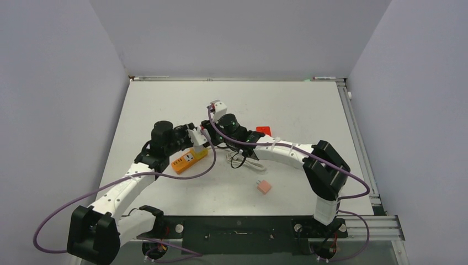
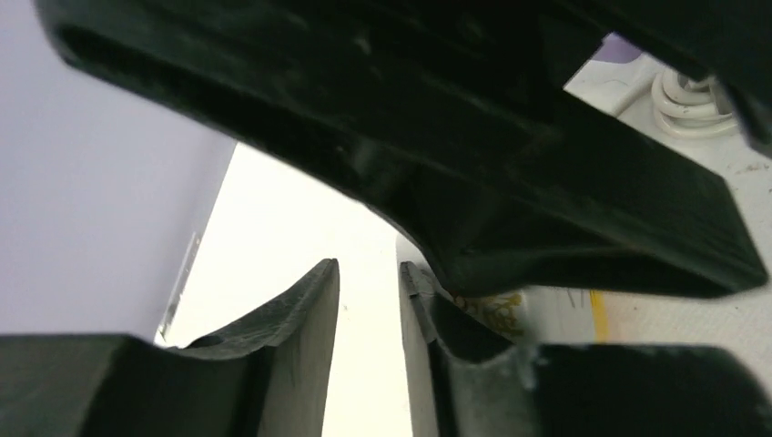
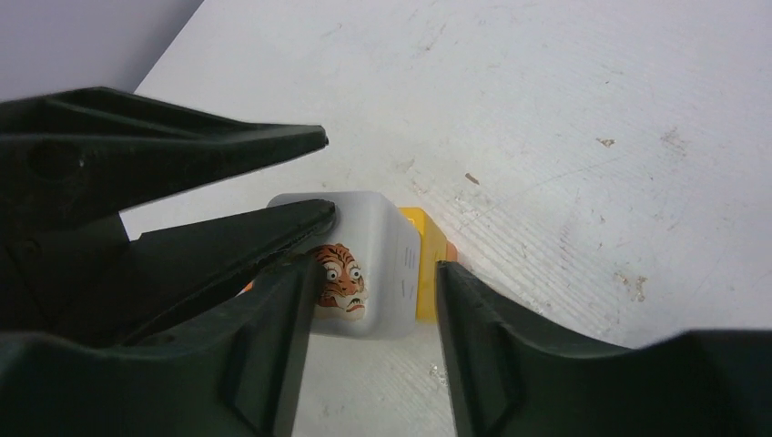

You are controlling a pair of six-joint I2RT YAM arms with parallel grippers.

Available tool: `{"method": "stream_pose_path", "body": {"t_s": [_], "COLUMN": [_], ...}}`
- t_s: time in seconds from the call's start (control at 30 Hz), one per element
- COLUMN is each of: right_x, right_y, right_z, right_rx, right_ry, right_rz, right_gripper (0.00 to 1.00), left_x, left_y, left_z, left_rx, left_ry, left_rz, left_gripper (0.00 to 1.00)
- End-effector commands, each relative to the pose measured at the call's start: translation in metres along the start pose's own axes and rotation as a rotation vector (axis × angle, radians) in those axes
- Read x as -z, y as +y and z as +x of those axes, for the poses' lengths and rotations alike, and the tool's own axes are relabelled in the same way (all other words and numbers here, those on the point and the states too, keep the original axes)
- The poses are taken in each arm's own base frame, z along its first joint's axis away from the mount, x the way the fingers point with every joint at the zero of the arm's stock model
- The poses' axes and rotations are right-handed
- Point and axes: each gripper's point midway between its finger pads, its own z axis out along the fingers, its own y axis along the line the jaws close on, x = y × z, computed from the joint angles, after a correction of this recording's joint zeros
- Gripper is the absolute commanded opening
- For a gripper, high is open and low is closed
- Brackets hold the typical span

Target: Insert the plug

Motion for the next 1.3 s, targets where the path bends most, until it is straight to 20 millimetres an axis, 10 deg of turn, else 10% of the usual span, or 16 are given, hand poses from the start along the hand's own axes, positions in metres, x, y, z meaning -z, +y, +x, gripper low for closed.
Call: {"method": "stream_pose_path", "body": {"t_s": [0.0, 0.4, 0.63, 0.77, 1.03, 1.13, 1.27], "right_x": [0.012, 0.014, 0.031, 0.049, 0.101, 0.123, 0.159], "right_y": [-0.019, 0.0, 0.002, 0.004, -0.009, -0.021, -0.052], "right_z": [0.092, -0.002, -0.044, -0.062, -0.051, -0.034, 0.015], "right_rx": [0.044, 0.038, 0.044, 0.06, 0.05, 0.041, 0.024], "right_ry": [0.364, 0.206, 0.14, 0.111, 0.107, 0.137, 0.228], "right_rz": [0.074, 0.046, 0.043, 0.05, 0.093, 0.14, 0.275], "right_gripper": [0.57, 0.88, 1.0, 0.9, 0.9, 0.9, 0.9], "left_x": [0.045, 0.056, 0.057, 0.064, 0.088, 0.1, 0.118], "left_y": [-0.122, -0.048, -0.012, 0.004, 0.04, 0.05, 0.062], "left_z": [0.097, 0.043, 0.015, 0.01, -0.012, -0.018, -0.034], "left_rx": [0.319, 0.446, 0.486, 0.518, 0.56, 0.555, 0.553], "left_ry": [0.46, 0.337, 0.283, 0.278, 0.218, 0.201, 0.157], "left_rz": [0.375, 0.247, 0.195, 0.157, 0.092, 0.057, 0.006], "left_gripper": [0.36, 0.76, 0.78, 0.78, 0.81, 0.99, 0.96]}}
